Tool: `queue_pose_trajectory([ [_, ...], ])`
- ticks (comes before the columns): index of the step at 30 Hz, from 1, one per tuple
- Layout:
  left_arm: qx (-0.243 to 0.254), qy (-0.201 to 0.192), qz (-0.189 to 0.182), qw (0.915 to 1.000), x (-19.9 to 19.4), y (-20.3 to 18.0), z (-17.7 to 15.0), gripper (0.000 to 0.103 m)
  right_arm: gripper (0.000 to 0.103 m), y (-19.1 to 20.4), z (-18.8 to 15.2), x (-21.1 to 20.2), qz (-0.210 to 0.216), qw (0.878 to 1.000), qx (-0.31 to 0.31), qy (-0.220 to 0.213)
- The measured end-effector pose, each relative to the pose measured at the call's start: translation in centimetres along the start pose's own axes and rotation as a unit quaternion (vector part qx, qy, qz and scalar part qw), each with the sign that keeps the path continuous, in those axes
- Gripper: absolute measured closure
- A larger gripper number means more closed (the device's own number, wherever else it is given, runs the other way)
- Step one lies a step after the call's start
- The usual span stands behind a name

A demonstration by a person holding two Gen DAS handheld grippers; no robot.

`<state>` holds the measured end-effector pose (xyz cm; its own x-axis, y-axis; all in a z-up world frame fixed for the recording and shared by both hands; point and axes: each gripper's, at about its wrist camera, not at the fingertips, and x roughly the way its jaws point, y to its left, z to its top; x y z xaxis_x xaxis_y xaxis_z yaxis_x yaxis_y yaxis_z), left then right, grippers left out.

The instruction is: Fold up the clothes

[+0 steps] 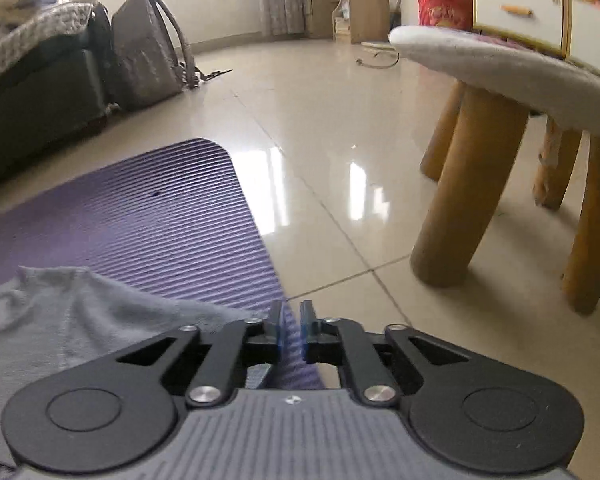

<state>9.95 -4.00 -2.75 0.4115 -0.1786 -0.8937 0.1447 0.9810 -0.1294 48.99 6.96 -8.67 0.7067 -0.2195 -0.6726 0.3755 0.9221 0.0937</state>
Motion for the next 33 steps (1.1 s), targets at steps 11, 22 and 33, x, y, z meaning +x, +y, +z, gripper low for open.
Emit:
queue_pose_trajectory([
  [11,0.007,0.013,-0.002,0.9999,-0.4,-0.4,-1.0,0.013,0.077,-0.4,-5.0,-4.0,0.063,0.995,0.034,0.073],
  [22,0.025,0.027,0.000,0.9993,-1.1,-0.5,-2.3,0.013,0.100,1.9,-6.3,-5.7,-0.042,0.995,-0.061,0.072],
  [33,0.007,0.022,0.001,0.9997,-1.5,0.1,-2.4,0.013,0.093,5.2,-1.9,-2.6,0.080,0.994,-0.072,-0.005],
])
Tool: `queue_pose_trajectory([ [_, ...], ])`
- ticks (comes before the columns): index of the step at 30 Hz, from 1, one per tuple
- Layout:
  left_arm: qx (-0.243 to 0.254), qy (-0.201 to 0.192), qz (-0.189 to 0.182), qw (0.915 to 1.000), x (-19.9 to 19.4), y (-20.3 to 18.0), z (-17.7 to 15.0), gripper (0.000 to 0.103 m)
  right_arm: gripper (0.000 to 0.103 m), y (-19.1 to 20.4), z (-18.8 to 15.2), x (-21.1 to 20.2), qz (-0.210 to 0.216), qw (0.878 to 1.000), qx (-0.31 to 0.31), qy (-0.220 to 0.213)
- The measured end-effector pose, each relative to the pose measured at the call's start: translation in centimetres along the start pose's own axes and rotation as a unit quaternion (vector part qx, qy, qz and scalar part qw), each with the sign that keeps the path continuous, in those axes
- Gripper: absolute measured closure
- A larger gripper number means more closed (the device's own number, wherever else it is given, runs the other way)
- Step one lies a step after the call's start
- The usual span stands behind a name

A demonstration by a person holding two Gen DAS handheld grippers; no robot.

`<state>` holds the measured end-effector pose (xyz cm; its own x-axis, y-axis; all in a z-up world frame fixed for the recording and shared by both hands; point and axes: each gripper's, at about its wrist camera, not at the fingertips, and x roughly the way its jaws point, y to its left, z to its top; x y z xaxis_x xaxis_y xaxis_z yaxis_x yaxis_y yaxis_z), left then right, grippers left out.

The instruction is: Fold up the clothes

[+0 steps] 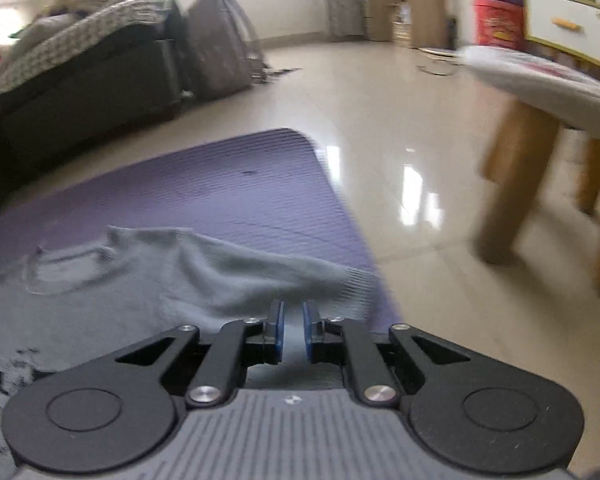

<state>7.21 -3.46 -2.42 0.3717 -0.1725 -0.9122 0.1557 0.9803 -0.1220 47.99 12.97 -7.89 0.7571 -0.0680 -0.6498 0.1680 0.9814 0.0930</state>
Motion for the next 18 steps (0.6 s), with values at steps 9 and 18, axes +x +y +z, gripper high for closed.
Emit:
queue_pose_trajectory([
  [9,0.003,-0.020,0.010,0.9998,-0.2,0.9,-0.1,0.012,0.080,1.0,-0.7,3.7,-0.059,0.997,-0.051,-0.012],
  [18,-0.038,-0.069,0.088,0.9930,-0.4,7.4,0.6,0.012,0.076,0.9,-1.5,-0.1,-0.040,0.997,-0.067,-0.010],
])
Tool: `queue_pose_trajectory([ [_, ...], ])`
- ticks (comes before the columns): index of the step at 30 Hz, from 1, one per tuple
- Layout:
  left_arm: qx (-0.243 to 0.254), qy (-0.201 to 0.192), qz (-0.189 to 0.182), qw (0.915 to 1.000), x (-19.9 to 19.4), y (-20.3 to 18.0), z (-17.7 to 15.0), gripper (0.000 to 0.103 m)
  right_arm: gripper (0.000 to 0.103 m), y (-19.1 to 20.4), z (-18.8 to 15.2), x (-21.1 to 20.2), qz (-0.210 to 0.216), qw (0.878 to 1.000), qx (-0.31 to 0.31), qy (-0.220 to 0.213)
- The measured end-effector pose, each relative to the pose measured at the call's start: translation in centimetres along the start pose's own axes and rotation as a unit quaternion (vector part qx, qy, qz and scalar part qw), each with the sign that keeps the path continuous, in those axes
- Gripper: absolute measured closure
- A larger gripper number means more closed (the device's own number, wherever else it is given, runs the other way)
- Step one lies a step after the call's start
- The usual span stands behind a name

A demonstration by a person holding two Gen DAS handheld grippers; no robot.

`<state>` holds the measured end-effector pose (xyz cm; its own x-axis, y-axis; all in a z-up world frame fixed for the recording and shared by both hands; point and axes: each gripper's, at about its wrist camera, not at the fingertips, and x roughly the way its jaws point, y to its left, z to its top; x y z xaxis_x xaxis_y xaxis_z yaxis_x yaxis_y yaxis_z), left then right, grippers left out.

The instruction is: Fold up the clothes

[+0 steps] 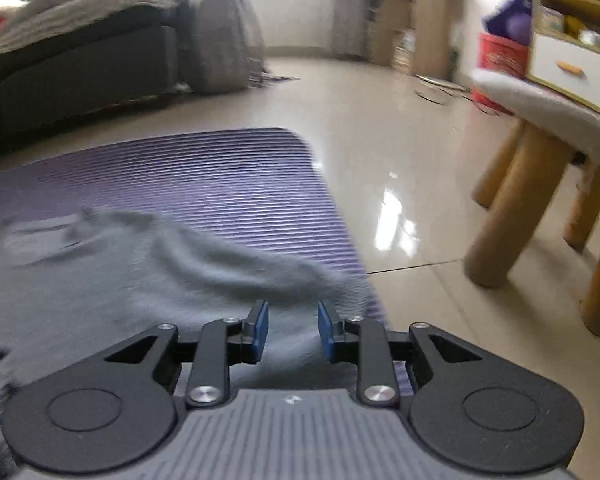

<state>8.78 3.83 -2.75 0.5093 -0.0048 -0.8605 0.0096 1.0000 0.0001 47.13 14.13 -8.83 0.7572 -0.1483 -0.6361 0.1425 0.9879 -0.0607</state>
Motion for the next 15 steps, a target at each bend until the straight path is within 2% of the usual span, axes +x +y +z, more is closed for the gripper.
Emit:
queue_pose_trajectory([
  [5,0.003,-0.004,0.006,1.0000,0.3,0.6,-0.6,0.006,0.073,0.0,-2.1,-0.7,0.007,1.000,-0.009,0.017],
  [9,-0.008,0.014,0.023,0.9996,-0.4,0.4,-0.4,0.001,0.068,-0.7,-1.7,-1.6,-0.042,0.998,0.016,0.054],
  [10,-0.012,0.015,0.032,0.9993,-0.9,0.1,-0.2,0.000,0.063,-0.5,-1.6,-2.5,-0.036,0.997,0.021,0.062],
  [11,-0.014,0.013,0.039,0.9991,-1.2,-0.1,-0.1,0.000,0.050,-0.1,-1.7,-3.5,-0.023,0.998,0.017,0.063],
  [12,-0.014,0.009,0.050,0.9986,-1.5,-0.3,-0.1,0.000,0.044,0.6,-1.8,-4.5,-0.012,0.998,0.007,0.064],
  [14,-0.006,0.007,0.082,0.9966,-2.3,-1.6,-0.3,0.000,0.020,2.5,-2.1,-6.5,0.007,0.997,-0.020,0.071],
  [15,-0.005,0.011,0.084,0.9964,-2.6,-2.1,-0.5,0.000,0.019,3.1,-2.3,-7.2,0.013,0.997,-0.028,0.073],
])
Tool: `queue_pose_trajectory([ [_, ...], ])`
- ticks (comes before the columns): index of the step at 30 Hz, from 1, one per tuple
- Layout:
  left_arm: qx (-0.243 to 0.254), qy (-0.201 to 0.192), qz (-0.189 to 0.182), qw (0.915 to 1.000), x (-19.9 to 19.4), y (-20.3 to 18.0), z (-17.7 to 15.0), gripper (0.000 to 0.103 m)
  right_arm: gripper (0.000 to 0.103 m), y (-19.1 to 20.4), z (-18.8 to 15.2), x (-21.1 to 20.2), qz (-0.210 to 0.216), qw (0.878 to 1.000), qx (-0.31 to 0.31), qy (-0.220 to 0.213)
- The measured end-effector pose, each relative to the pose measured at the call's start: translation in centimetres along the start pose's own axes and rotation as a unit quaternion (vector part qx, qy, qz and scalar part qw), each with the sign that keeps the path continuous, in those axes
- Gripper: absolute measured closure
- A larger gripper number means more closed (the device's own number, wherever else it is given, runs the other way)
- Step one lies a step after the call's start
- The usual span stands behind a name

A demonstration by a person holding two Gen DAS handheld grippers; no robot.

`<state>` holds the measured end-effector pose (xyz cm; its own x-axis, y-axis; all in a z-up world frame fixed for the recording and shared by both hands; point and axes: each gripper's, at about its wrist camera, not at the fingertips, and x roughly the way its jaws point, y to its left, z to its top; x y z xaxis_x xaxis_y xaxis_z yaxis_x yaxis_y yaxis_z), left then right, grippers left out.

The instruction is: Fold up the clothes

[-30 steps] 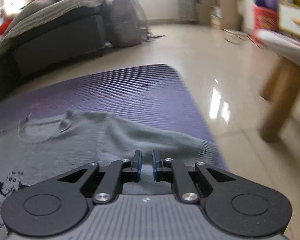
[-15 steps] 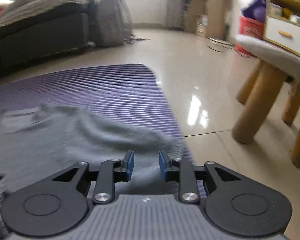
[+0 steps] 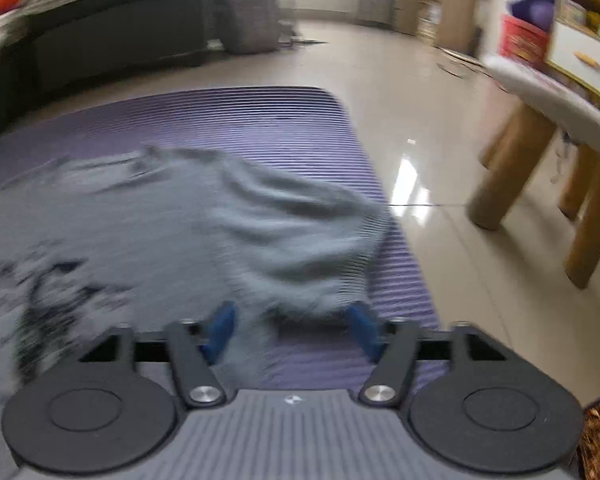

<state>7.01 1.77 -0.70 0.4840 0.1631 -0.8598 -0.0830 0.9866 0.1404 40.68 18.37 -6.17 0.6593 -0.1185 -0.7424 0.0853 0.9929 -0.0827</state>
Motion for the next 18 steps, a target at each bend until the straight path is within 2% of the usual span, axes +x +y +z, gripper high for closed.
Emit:
queue_pose_trajectory([
  [3,-0.006,0.011,0.000,0.9999,-0.9,-0.7,-0.3,0.000,0.019,2.8,-0.8,-2.8,0.025,0.999,-0.031,0.022],
  [6,-0.022,0.037,-0.015,0.9990,-2.1,-1.0,-0.8,0.000,0.015,4.2,-0.7,-4.4,0.038,0.998,-0.033,0.043],
  [10,-0.027,0.070,-0.033,0.9966,-3.9,-1.8,-1.3,0.000,0.001,5.9,-0.7,-7.3,0.048,0.997,-0.035,0.053],
  [18,-0.013,0.086,-0.027,0.9959,-7.6,-3.4,-2.4,0.000,0.001,7.2,0.2,-10.1,0.059,0.995,-0.036,0.072],
])
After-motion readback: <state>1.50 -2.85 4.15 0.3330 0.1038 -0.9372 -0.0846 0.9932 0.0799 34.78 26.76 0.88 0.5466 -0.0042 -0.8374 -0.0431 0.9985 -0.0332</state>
